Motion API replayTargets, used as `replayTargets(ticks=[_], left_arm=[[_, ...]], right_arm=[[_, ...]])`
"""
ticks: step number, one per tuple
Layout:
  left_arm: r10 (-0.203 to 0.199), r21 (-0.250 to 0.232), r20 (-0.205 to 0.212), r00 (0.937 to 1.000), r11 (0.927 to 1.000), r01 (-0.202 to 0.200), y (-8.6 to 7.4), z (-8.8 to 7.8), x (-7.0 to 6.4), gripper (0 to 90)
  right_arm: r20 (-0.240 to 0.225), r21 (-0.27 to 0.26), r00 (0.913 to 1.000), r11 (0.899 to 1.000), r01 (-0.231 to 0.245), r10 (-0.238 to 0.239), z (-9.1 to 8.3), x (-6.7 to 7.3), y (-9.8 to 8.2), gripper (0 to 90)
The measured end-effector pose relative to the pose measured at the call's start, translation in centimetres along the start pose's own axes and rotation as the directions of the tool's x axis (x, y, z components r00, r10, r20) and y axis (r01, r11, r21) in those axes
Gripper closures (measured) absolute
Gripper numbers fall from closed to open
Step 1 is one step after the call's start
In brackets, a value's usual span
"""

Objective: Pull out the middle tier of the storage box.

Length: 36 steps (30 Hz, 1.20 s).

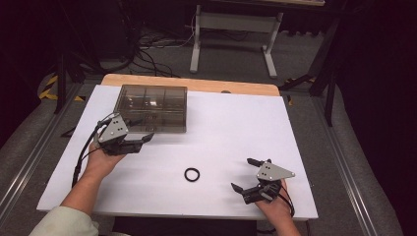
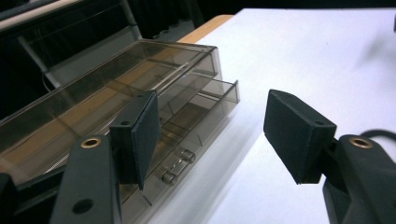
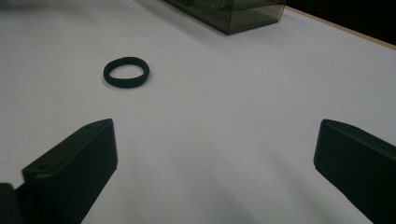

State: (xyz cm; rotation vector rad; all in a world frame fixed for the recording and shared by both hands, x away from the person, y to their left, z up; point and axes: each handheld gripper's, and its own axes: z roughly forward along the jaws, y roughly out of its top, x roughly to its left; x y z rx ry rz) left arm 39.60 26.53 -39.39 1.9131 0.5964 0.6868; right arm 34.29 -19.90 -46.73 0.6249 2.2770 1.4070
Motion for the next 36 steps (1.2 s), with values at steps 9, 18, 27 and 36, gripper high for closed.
replayTargets(ticks=[9,18,27,36], left_arm=[[-0.173,-0.004,0.054,0.9834,0.9848,0.173,-0.4,-0.4,2.0,36.9],[-0.141,0.020,0.111,0.9837,0.9900,0.140,0.2,-0.4,2.9,38.9],[-0.130,0.109,0.225,0.9656,0.9882,0.108,1.2,0.2,4.7,39.7],[-0.146,0.289,0.305,0.9410,0.9557,0.055,2.0,2.5,5.7,44.4]], right_arm=[[0.000,0.000,1.0000,1.000,0.000,0.000,0.0,0.0,0.0,0.3],[0.005,0.001,1.0000,1.000,0.000,0.000,0.0,0.0,0.0,0.3],[0.009,-0.001,1.0000,1.000,-0.001,0.001,0.0,-0.1,0.0,0.3],[0.008,-0.002,1.0000,1.000,-0.002,0.002,0.0,-0.1,0.0,0.3]])
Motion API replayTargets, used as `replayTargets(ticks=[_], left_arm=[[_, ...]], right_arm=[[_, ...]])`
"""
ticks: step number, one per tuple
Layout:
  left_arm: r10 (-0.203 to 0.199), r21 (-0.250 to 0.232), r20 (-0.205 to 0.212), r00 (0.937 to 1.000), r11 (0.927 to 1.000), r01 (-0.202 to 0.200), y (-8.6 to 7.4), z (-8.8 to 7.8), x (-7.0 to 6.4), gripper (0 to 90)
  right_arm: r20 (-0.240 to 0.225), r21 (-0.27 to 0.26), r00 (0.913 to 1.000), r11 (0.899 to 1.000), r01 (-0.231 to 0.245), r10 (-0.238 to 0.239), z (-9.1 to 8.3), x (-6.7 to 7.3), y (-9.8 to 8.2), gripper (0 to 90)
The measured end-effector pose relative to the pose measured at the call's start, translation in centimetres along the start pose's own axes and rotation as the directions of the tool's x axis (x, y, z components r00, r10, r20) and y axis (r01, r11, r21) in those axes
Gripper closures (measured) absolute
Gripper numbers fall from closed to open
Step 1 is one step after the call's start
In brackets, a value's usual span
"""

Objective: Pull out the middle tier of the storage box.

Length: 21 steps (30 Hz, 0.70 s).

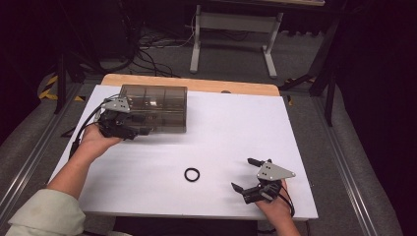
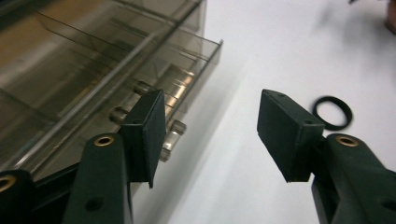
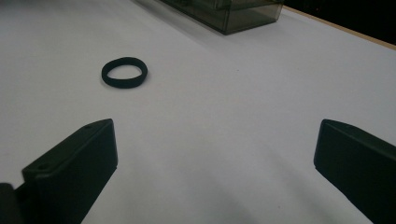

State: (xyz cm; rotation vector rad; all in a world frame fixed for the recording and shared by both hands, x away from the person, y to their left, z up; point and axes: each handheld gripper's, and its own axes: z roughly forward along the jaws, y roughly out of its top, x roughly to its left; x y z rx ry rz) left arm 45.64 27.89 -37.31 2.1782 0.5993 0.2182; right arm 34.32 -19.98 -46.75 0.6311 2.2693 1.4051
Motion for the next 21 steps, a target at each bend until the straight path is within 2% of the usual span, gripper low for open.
replayTargets(ticks=[1,2,3,5,7,11,13,14,16,17,18,19,21], left_arm=[[0.014,0.036,0.023,0.9996,0.9992,-0.015,0.3,0.4,0.3,45.4],[0.014,0.036,0.023,0.9996,0.9992,-0.015,0.3,0.4,0.3,45.4],[0.019,0.061,0.033,0.9993,0.9979,-0.021,0.5,0.6,0.5,45.4],[0.055,0.085,0.023,0.9982,0.9947,-0.056,0.8,1.0,0.5,45.0],[0.108,0.127,-0.008,0.9941,0.9862,-0.106,1.1,1.3,0.4,46.9],[0.157,0.167,-0.022,0.9873,0.9742,-0.152,1.6,1.7,0.5,47.2],[0.178,0.195,-0.022,0.9838,0.9658,-0.171,1.9,1.9,0.6,47.5],[0.178,0.195,-0.022,0.9838,0.9658,-0.171,1.9,1.9,0.6,47.6],[0.188,0.215,-0.028,0.9817,0.9603,-0.178,2.0,2.1,0.5,47.5],[0.206,0.224,-0.032,0.9781,0.9552,-0.193,2.1,2.2,0.6,47.6],[0.204,0.234,-0.029,0.9785,0.9530,-0.192,2.1,2.3,0.5,48.1],[0.228,0.241,-0.027,0.9733,0.9466,-0.215,2.2,2.4,0.5,48.6],[0.230,0.249,-0.024,0.9730,0.9439,-0.217,2.2,2.5,0.4,49.0]], right_arm=[[0.000,0.000,1.0000,1.000,0.000,0.000,0.0,0.0,0.0,0.3],[0.000,0.000,1.0000,1.000,0.000,0.000,0.0,0.0,0.0,0.3],[-0.001,0.000,1.0000,1.000,0.000,0.000,0.0,0.0,0.0,0.3],[-0.002,0.001,1.0000,1.000,0.000,0.000,0.0,0.0,0.0,0.3],[-0.002,0.002,1.0000,1.000,-0.001,0.001,0.0,0.0,0.0,0.3],[-0.003,0.001,1.0000,1.000,0.000,0.000,0.0,0.0,0.0,0.3],[-0.004,0.002,1.0000,1.000,0.001,-0.001,0.0,0.0,0.0,0.3],[-0.004,0.002,1.0000,1.000,0.001,-0.001,0.0,0.0,0.0,0.3],[-0.004,0.002,1.0000,1.000,0.001,-0.001,0.0,0.0,0.0,0.3],[-0.004,0.002,1.0000,1.000,0.001,-0.001,0.0,0.0,0.0,0.3],[-0.004,0.002,1.0000,1.000,0.002,-0.002,0.0,0.0,0.0,0.3],[-0.004,0.002,1.0000,1.000,0.002,-0.002,0.0,0.0,0.0,0.3],[-0.004,0.002,1.0000,1.000,0.002,-0.002,0.0,0.0,0.0,0.3]])
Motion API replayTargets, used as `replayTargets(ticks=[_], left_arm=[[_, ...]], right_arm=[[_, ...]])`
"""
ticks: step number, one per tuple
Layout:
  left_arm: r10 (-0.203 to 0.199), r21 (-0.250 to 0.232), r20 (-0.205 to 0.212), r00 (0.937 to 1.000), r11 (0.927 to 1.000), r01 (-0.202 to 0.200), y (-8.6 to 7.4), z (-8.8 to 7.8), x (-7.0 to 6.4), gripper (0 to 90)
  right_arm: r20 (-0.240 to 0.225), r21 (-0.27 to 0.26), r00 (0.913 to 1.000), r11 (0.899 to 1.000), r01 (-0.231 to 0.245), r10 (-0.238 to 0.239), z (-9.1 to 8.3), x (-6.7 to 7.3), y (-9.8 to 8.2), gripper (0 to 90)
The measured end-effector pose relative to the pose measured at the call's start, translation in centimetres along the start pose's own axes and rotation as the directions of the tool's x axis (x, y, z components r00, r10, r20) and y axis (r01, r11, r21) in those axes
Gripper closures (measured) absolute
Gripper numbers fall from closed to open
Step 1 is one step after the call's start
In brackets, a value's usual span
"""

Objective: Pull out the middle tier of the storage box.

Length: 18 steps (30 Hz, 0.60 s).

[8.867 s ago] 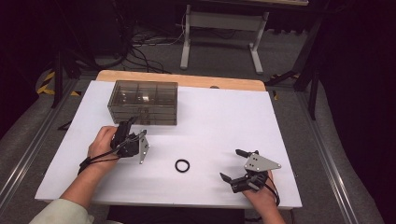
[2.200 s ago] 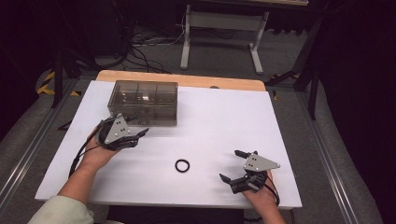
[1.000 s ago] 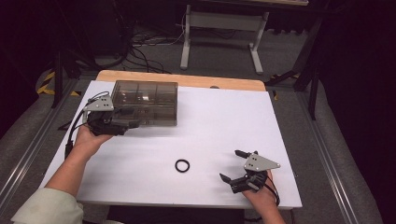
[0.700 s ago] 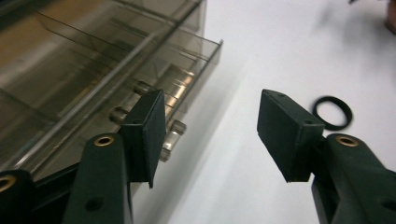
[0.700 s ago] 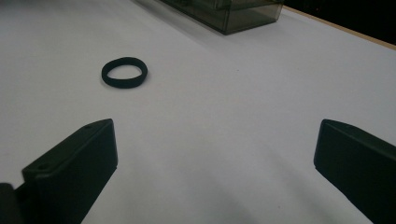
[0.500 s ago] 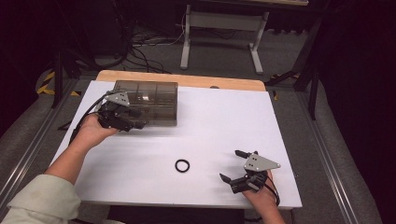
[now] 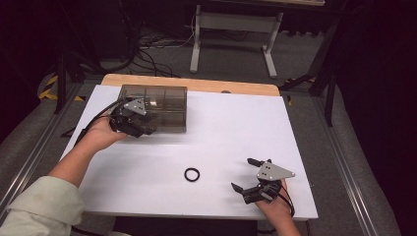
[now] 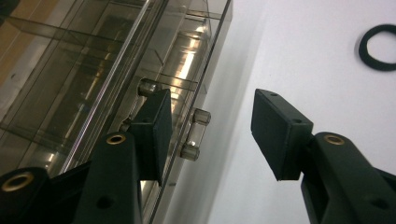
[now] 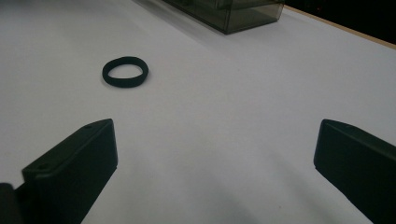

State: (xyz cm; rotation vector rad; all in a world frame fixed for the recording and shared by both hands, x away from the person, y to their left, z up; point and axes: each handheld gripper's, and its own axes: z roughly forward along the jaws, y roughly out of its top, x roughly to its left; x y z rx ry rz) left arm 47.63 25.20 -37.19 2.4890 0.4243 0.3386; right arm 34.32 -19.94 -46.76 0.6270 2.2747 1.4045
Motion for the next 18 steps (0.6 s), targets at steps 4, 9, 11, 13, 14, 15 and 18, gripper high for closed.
replayTargets(ticks=[4,9,11,13,14,15,18], left_arm=[[0.046,0.027,0.000,0.9989,0.9986,-0.046,0.2,0.4,0.0,50.1],[0.074,0.065,-0.020,0.9971,0.9952,-0.073,0.4,0.8,0.0,50.4],[0.087,0.082,-0.022,0.9960,0.9930,-0.085,0.6,1.0,0.0,50.6],[0.094,0.103,-0.021,0.9953,0.9905,-0.092,0.7,1.2,0.0,50.9],[0.102,0.103,-0.019,0.9946,0.9897,-0.100,0.7,1.3,0.0,51.2],[0.101,0.111,-0.020,0.9947,0.9889,-0.098,0.7,1.3,0.0,51.2],[0.110,0.122,-0.020,0.9937,0.9867,-0.107,0.8,1.6,0.1,51.3]], right_arm=[[0.000,0.000,1.0000,1.000,0.000,0.000,0.0,0.0,0.0,0.3],[-0.001,-0.001,1.0000,1.000,-0.002,0.002,0.0,0.0,0.0,0.3],[-0.002,-0.001,1.0000,1.000,-0.002,0.002,0.0,0.0,0.0,0.3],[-0.002,-0.001,1.0000,1.000,-0.002,0.002,0.0,0.0,0.0,0.3],[-0.003,-0.001,1.0000,1.000,-0.002,0.002,0.0,0.0,0.0,0.3],[-0.003,-0.001,1.0000,1.000,-0.002,0.002,0.0,0.0,0.0,0.3],[-0.003,-0.001,1.0000,1.000,-0.002,0.002,0.0,0.0,0.0,0.3]])
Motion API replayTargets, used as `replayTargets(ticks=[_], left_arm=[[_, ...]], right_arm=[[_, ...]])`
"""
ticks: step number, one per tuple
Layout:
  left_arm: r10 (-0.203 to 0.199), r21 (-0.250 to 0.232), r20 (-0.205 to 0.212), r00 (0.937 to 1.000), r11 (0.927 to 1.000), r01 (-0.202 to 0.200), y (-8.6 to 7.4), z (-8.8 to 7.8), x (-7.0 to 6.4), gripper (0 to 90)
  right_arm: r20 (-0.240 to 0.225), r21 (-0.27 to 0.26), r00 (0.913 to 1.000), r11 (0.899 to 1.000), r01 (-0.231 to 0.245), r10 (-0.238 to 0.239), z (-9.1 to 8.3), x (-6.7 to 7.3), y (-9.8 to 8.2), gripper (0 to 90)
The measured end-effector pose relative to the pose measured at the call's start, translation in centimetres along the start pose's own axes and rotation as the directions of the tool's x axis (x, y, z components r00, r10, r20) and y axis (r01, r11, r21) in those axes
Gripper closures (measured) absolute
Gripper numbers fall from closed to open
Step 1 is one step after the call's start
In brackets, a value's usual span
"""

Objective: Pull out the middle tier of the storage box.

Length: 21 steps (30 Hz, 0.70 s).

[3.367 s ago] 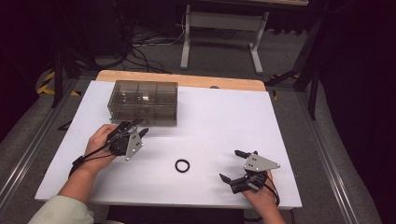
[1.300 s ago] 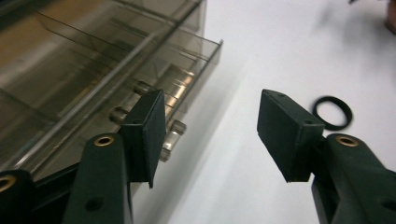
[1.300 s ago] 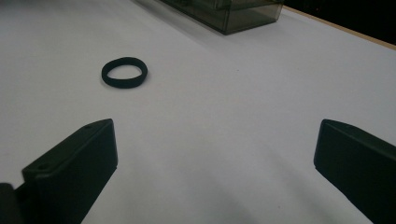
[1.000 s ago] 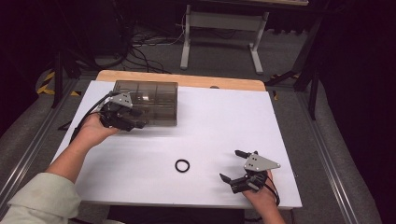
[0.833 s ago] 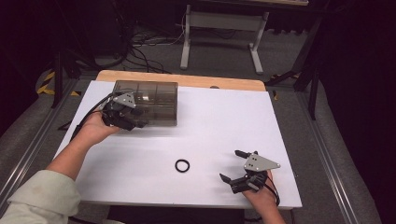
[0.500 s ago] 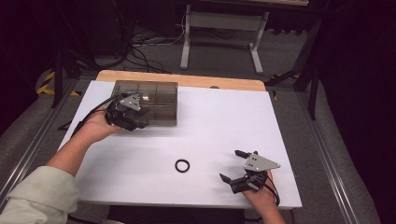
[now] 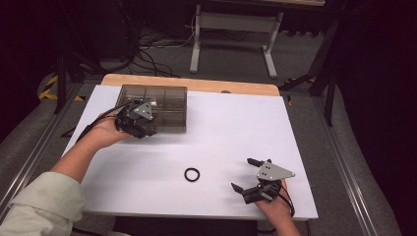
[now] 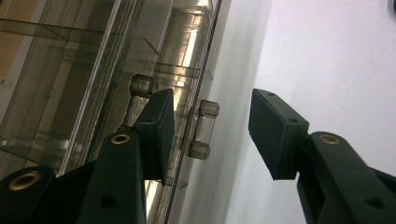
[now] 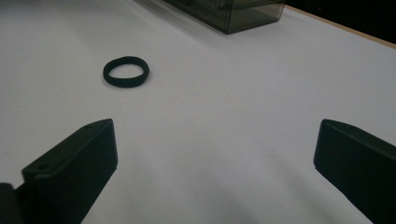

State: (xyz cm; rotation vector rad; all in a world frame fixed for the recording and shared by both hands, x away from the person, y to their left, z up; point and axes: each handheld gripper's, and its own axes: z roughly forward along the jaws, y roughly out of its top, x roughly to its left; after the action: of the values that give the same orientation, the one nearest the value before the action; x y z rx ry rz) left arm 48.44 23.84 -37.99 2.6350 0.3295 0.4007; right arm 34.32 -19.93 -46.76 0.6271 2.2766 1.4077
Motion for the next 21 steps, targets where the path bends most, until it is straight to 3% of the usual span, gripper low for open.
replayTargets(ticks=[16,21], left_arm=[[0.031,0.048,0.007,0.9995,0.9983,-0.032,0.31,0.92,0.19,56.0],[0.026,0.060,0.027,0.9993,0.9978,-0.027,0.22,1.09,0.13,56.2]], right_arm=[[-0.002,-0.001,1.0000,1.000,0.001,-0.001,-0.01,-0.01,-0.01,0.3],[-0.002,-0.001,1.0000,1.000,0.001,-0.001,-0.01,-0.01,-0.01,0.3]])
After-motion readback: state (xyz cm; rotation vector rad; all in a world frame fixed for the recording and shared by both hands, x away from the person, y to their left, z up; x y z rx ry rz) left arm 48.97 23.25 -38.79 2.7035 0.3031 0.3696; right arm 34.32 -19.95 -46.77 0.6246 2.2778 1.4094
